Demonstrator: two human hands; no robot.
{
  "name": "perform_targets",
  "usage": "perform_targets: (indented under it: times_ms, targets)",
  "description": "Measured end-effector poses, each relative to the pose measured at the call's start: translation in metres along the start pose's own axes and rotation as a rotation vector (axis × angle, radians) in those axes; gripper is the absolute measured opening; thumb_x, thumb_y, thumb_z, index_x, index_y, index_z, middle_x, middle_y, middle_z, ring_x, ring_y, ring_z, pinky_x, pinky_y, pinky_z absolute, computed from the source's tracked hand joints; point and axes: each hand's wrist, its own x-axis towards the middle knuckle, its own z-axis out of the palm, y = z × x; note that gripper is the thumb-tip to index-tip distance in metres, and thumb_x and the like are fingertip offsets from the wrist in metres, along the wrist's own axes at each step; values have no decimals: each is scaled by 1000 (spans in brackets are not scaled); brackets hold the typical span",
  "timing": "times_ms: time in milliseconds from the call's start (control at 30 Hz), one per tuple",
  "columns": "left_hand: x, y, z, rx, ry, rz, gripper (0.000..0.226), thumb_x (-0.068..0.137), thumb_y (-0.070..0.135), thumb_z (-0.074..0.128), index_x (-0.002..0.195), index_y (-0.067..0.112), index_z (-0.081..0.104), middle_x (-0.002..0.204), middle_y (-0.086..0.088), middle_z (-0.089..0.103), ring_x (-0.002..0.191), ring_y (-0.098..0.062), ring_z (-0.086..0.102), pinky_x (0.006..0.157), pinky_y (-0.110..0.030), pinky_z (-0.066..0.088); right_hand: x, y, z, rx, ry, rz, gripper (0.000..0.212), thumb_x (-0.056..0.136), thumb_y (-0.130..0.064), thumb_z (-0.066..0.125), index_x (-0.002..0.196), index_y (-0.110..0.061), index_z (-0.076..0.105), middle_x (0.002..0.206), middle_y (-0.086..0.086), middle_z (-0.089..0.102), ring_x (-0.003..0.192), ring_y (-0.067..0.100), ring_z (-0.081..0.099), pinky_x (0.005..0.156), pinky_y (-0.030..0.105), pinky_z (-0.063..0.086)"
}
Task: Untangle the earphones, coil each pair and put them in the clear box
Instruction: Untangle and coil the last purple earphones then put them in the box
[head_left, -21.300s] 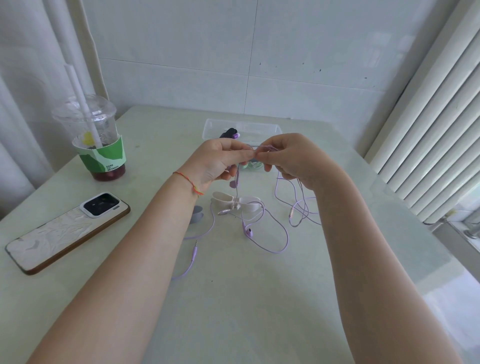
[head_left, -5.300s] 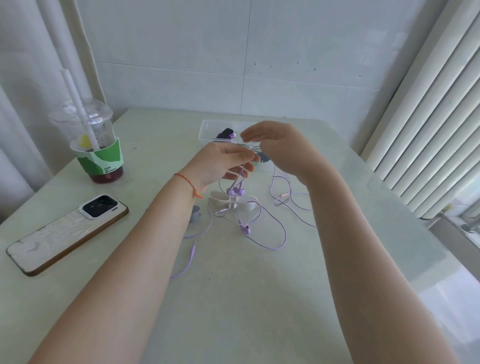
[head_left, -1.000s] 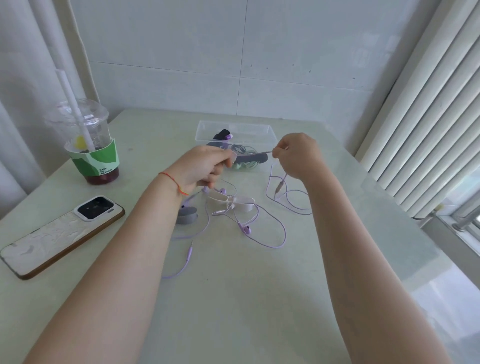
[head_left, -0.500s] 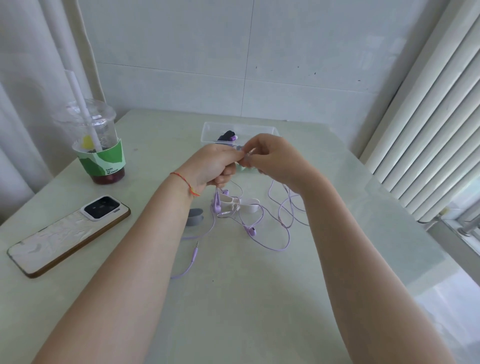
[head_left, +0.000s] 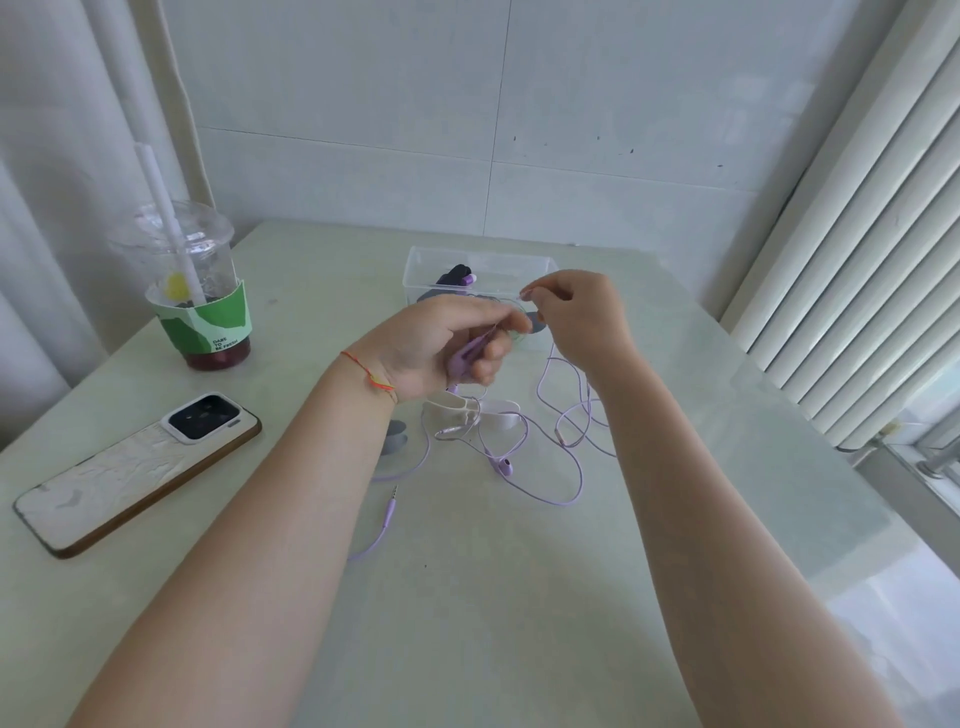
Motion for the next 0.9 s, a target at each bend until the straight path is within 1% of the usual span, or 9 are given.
perform_targets:
  times_ms: [100, 167, 267, 367, 467, 533, 633, 767, 900]
  targets:
    - [3, 3, 1, -324, -15, 182, 27, 98, 7, 37, 111, 3, 60, 74, -2, 65, 67, -17, 64, 67, -26, 54, -6, -4, 0, -6, -61, -23, 27, 92, -12, 57, 68, -20, 66, 56, -10, 56, 52, 6, 47, 54, 24, 35]
    - [6, 3, 1, -403, 61, 289, 29, 100, 3, 35, 113, 5, 60, 83, -2, 71, 80, -18, 70, 78, -28, 58, -13, -10, -1, 44, -229, -8, 33, 91, -12, 57, 59, -20, 60, 50, -8, 53, 42, 4, 41, 47, 22, 33]
    - [9, 2, -4, -436, 176, 369, 30, 102, 1, 34, 111, 8, 62, 95, -3, 74, 94, -19, 71, 88, -27, 56, -21, -17, -2, 31, -544, 27, 19, 92, -15, 57, 82, -12, 73, 62, 1, 57, 48, 14, 45, 44, 23, 35]
    - [12, -3, -8, -387, 272, 379, 29, 102, 0, 35, 113, 6, 61, 104, -7, 73, 101, -24, 70, 92, -29, 54, -22, -20, -2, -14, -579, 27, 20, 92, -15, 55, 94, -11, 74, 63, 1, 54, 46, 13, 43, 43, 21, 32]
    - [13, -6, -9, -315, 323, 355, 28, 101, -1, 37, 115, 4, 60, 108, -10, 71, 100, -25, 70, 86, -30, 56, -21, -20, -6, -66, -554, 7, 20, 92, -17, 55, 91, -13, 75, 61, 0, 51, 47, 13, 40, 45, 21, 31]
    - [12, -6, -8, -285, 333, 329, 28, 101, -1, 37, 116, 4, 60, 109, -10, 70, 96, -23, 71, 78, -29, 58, -21, -19, -7, -102, -543, -11, 21, 92, -18, 55, 90, -14, 75, 60, -1, 49, 52, 16, 41, 47, 22, 32]
    - [10, -5, -6, -271, 346, 291, 27, 101, 0, 37, 119, 4, 58, 108, -10, 69, 90, -22, 72, 73, -29, 59, -21, -20, -7, -147, -533, -21, 22, 92, -17, 55, 88, -15, 76, 59, -2, 48, 57, 19, 41, 50, 23, 33]
    - [6, -2, -8, -217, 361, 224, 28, 101, 5, 41, 121, 10, 60, 104, -4, 73, 85, -22, 72, 62, -24, 55, -18, -19, -9, -222, -494, -24, 22, 91, -16, 55, 90, -12, 76, 58, -1, 48, 45, 10, 40, 48, 22, 34]
    - [3, 1, -10, -290, 350, 203, 25, 103, 11, 41, 116, 19, 61, 108, 3, 72, 89, -18, 72, 55, -20, 52, -17, -16, -8, -256, -468, -28, 27, 91, -12, 49, 93, -20, 75, 62, -1, 44, 60, 19, 45, 53, 25, 36]
